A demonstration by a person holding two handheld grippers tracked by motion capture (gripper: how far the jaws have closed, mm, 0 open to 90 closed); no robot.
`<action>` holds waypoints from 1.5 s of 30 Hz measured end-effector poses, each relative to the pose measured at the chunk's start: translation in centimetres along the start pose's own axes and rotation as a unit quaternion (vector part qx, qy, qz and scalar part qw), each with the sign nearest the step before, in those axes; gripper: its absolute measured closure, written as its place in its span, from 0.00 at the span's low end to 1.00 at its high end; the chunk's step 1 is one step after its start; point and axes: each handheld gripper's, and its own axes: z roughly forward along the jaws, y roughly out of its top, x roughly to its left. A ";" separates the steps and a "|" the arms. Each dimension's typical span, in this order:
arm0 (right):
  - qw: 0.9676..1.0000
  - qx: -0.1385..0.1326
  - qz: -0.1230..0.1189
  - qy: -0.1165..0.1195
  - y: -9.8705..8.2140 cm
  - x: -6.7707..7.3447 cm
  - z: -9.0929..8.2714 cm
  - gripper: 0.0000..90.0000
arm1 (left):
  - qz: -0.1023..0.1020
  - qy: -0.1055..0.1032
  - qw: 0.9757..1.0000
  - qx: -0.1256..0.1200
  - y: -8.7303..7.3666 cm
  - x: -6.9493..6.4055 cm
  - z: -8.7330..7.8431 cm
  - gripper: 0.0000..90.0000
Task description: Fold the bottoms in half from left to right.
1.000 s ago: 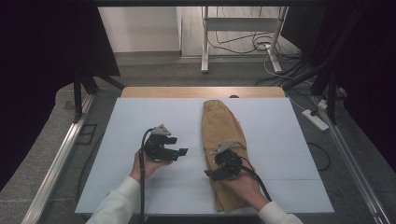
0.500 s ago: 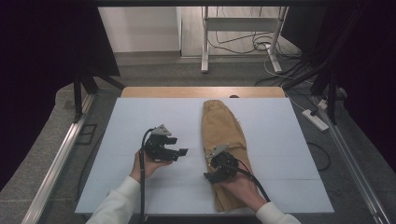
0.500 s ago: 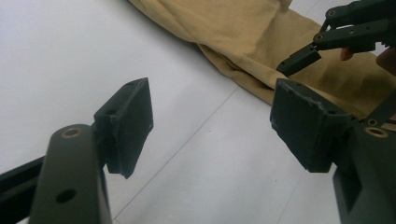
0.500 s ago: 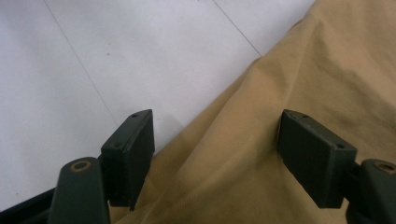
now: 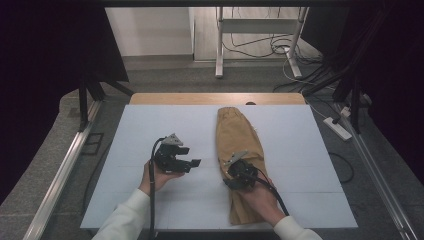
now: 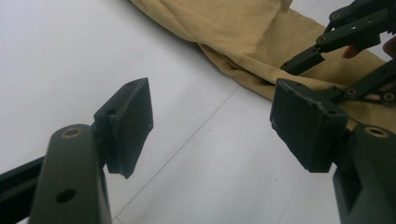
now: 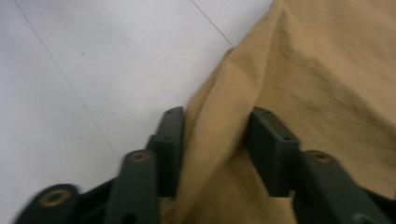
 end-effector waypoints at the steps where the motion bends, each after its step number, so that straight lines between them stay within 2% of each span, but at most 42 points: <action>1: 1.000 0.000 -0.001 -0.002 0.0 0.0 0.0 0.76 | 0.000 0.000 1.000 0.000 0.0 0.0 0.0 0.33; 3: 1.000 0.003 -0.002 -0.003 0.0 -0.1 -0.1 0.84 | 0.000 -0.001 1.000 0.001 0.0 0.0 0.1 0.33; 8: 1.000 0.002 -0.005 -0.004 0.0 -0.2 -0.2 0.92 | 0.000 -0.001 1.000 0.001 0.0 0.0 0.1 0.32; 12: 1.000 -0.004 -0.020 -0.010 0.0 0.0 -0.2 0.93 | 0.000 0.000 1.000 0.001 0.0 0.1 0.1 0.32; 19: 0.999 -0.026 -0.030 0.003 0.2 0.4 -0.3 0.93 | -0.002 0.001 1.000 0.001 0.0 0.3 0.1 0.32; 23: 0.998 -0.044 -0.032 0.021 0.4 0.7 -0.3 0.93 | -0.003 0.001 1.000 0.001 0.0 0.3 0.0 0.33; 35: 0.993 -0.053 -0.063 0.079 1.2 3.0 0.2 0.93 | -0.004 0.003 1.000 0.000 -0.1 0.5 -0.1 0.33; 45: 0.991 -0.049 -0.075 0.097 1.6 4.8 0.5 0.93 | -0.006 0.006 1.000 -0.002 -0.1 0.8 -0.4 0.32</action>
